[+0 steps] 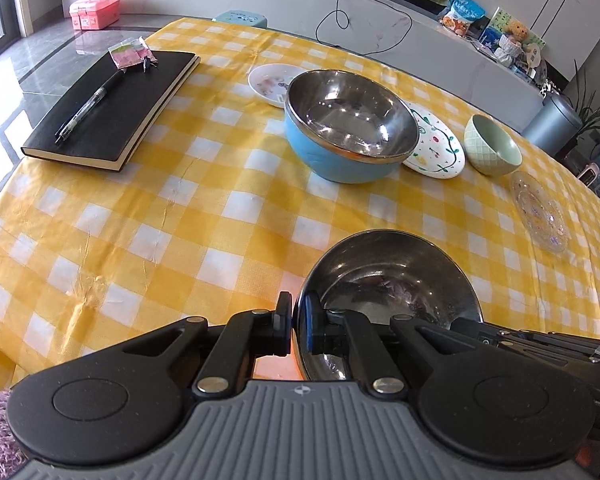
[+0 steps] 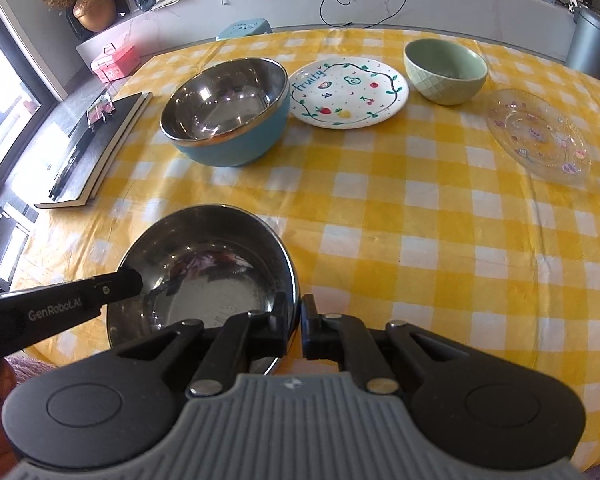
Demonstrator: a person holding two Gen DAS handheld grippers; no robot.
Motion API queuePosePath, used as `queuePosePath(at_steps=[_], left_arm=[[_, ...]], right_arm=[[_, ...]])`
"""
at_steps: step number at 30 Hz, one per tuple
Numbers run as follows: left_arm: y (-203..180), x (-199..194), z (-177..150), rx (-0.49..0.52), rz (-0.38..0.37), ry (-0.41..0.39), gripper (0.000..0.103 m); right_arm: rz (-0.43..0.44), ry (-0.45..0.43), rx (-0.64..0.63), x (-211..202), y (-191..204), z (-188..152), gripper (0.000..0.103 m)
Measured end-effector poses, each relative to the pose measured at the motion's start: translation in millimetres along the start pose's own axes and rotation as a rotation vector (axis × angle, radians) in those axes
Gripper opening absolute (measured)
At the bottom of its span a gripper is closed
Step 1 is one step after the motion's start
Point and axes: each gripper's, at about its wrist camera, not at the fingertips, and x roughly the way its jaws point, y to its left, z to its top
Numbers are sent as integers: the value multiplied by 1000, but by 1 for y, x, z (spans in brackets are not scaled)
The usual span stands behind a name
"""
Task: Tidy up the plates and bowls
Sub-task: 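Lift the orange-bottomed steel bowl with both grippers toward the blue-bottomed steel bowl, then lower the held steel bowl into the blue-bottomed steel bowl with both grippers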
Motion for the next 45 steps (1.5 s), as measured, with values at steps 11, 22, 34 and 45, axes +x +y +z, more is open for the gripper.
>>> queuePosePath(at_steps=[11,22,34,45], left_arm=[[-1,-15,0,20,3,-51,19],[-1,-41,10,67,47,-123,22],[-5,-39,40,95,70,-148,36],[-2,0,88,-18,1,-70,46]], right_arm=[[-6,-61,-55,-11,10,-1,23],[17,-192,-119,-40,16,3,51],[16,-250,-39,-47,4,48,81],[-4,-156,124,-2,-13,99,79]])
